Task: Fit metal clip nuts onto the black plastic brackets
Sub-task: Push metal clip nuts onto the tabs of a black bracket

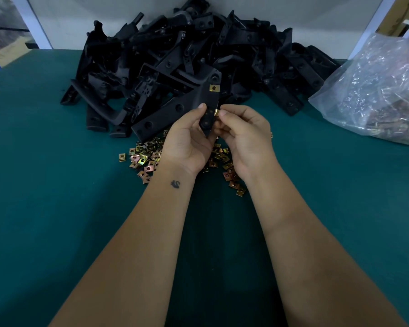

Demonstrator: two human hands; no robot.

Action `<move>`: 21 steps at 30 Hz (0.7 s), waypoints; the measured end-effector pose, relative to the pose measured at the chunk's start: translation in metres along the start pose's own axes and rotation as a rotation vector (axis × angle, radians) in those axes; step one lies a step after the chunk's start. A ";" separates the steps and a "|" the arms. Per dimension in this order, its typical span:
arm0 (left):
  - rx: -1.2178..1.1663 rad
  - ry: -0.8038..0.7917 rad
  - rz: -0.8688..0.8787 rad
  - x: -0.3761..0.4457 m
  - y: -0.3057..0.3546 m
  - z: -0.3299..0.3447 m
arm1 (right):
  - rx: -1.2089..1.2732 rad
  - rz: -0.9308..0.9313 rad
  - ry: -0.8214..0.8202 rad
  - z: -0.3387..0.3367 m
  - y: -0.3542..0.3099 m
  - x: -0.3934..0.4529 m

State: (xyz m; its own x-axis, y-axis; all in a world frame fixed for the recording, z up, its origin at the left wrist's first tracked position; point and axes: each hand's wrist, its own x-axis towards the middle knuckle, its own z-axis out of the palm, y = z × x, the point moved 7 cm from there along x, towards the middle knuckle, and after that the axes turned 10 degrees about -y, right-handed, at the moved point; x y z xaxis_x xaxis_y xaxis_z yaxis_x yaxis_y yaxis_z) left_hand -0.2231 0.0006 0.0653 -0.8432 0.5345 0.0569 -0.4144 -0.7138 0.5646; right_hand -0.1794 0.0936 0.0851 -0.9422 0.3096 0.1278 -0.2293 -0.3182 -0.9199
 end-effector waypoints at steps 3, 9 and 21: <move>-0.007 -0.006 0.005 -0.001 0.000 0.001 | 0.052 0.017 0.000 0.001 0.000 0.000; -0.003 0.000 -0.005 -0.001 -0.001 0.001 | 0.032 0.012 -0.015 0.001 0.000 0.000; 0.118 -0.065 -0.029 -0.003 -0.002 0.007 | 0.272 0.096 -0.038 0.003 0.009 0.000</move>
State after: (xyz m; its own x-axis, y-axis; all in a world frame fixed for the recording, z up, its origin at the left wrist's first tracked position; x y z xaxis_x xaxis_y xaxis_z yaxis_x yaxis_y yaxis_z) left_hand -0.2173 0.0031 0.0701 -0.8063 0.5846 0.0901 -0.3914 -0.6415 0.6598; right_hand -0.1823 0.0879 0.0784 -0.9700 0.2346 0.0632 -0.1908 -0.5744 -0.7960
